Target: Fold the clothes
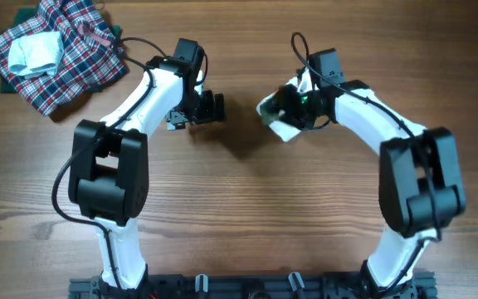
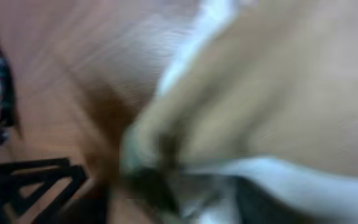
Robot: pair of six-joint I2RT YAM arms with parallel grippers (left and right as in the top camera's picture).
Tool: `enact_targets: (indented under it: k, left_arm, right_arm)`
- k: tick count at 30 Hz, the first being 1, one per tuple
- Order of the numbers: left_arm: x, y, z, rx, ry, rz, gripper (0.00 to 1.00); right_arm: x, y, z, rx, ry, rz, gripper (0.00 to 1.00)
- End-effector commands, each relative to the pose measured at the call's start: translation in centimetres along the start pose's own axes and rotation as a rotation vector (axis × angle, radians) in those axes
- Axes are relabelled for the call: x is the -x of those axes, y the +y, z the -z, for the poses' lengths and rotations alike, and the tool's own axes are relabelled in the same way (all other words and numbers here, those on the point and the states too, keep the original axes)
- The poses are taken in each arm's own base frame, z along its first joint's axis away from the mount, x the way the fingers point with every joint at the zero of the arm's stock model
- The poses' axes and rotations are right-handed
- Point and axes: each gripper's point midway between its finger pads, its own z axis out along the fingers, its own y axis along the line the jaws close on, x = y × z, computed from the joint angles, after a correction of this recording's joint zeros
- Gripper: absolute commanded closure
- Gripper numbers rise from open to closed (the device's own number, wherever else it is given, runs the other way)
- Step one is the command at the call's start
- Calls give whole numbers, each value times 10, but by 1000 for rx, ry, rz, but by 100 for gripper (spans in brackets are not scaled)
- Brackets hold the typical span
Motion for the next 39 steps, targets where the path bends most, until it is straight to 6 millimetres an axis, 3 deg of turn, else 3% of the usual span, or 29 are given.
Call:
enact_targets:
  k: [1, 4, 6, 8, 9, 10, 11, 15, 18, 20, 27, 35, 39]
  left_arm:
    - [2, -7, 11, -22, -21, -3, 0]
    - [2, -7, 11, -22, -21, -3, 0]
    - [2, -7, 11, -22, -21, -3, 0]
    - [2, -7, 11, -23, -22, -3, 0]
    - [3, -7, 11, -24, -25, -4, 0]
    - [4, -8, 11, -25, -29, -4, 0]
    - [4, -8, 11, -26, -30, -5, 0]
    - [4, -8, 11, -26, -28, -4, 0]
    - [3, -7, 11, -25, -27, -4, 0]
    - [3, -7, 11, -24, -24, -3, 0]
    - [3, -7, 11, -24, -25, -4, 0]
    - [3, -7, 11, -24, -25, -4, 0]
    - [1, -12, 11, -53, -12, -4, 0]
  right_arm:
    - [24, 38, 45, 50, -129, 148, 4]
    - [42, 27, 68, -28, -218, 216, 5]
    - [53, 9, 79, -94, -253, 247, 14]
    - [57, -1, 80, -116, -248, 296, 46]
    - [58, -6, 79, -130, -246, 325, 72]
    - [61, -12, 76, -159, -251, 330, 87]
    - [64, -17, 73, -181, -259, 328, 96]
    - [72, -28, 48, -201, -247, 381, 96]
    - [73, -50, 32, -263, -223, 383, 96]
    - [76, -63, 29, -320, -229, 377, 96]
    - [75, -69, 23, -339, -208, 414, 96]
    - [41, -93, 15, -365, -103, 299, 96]
    - [18, -87, 10, -295, -15, 217, 95]
